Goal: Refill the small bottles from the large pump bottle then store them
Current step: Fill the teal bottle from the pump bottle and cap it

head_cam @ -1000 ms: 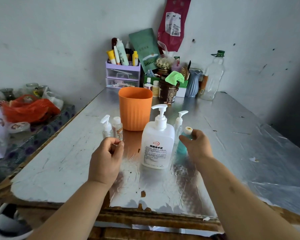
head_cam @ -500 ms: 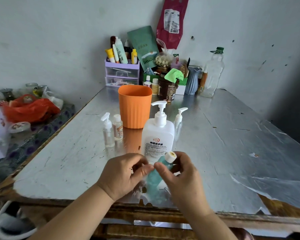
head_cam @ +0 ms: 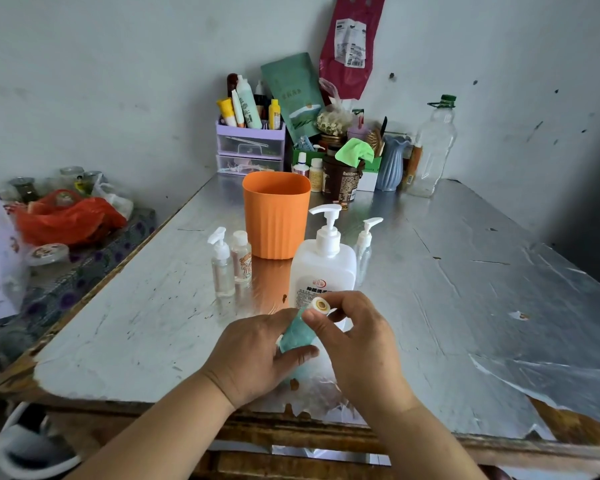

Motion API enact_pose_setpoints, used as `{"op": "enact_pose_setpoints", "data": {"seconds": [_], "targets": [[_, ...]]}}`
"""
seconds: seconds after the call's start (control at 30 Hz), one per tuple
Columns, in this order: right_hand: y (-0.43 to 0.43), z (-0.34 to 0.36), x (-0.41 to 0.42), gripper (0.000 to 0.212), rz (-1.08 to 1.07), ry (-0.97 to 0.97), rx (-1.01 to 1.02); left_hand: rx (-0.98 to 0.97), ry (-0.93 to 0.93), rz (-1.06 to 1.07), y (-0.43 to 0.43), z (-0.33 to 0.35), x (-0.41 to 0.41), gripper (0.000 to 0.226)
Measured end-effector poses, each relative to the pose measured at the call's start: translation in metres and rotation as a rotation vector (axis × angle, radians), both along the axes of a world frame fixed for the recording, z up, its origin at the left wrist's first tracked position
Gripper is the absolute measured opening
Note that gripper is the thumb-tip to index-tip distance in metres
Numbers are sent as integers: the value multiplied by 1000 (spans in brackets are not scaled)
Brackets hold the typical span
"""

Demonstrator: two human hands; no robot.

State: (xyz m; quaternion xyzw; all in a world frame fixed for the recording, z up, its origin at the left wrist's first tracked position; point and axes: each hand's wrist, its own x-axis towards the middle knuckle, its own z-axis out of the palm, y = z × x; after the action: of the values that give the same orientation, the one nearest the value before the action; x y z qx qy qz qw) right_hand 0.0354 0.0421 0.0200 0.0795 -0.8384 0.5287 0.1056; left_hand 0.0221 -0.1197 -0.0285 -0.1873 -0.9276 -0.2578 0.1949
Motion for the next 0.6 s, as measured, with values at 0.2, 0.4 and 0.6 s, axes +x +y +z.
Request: {"op": "enact_pose_setpoints", "data": {"seconds": [0.2,0.4,0.6], "targets": [[3,8,3,36,74,-46,-86,-63,-18,-8,0,2,0,64],[4,14,6,29,122,-36,-37,-39,-91,3,2,6,4,61],[4,14,7,34,109,-10,-25,-49,-121,13,4,9,6,55]]}}
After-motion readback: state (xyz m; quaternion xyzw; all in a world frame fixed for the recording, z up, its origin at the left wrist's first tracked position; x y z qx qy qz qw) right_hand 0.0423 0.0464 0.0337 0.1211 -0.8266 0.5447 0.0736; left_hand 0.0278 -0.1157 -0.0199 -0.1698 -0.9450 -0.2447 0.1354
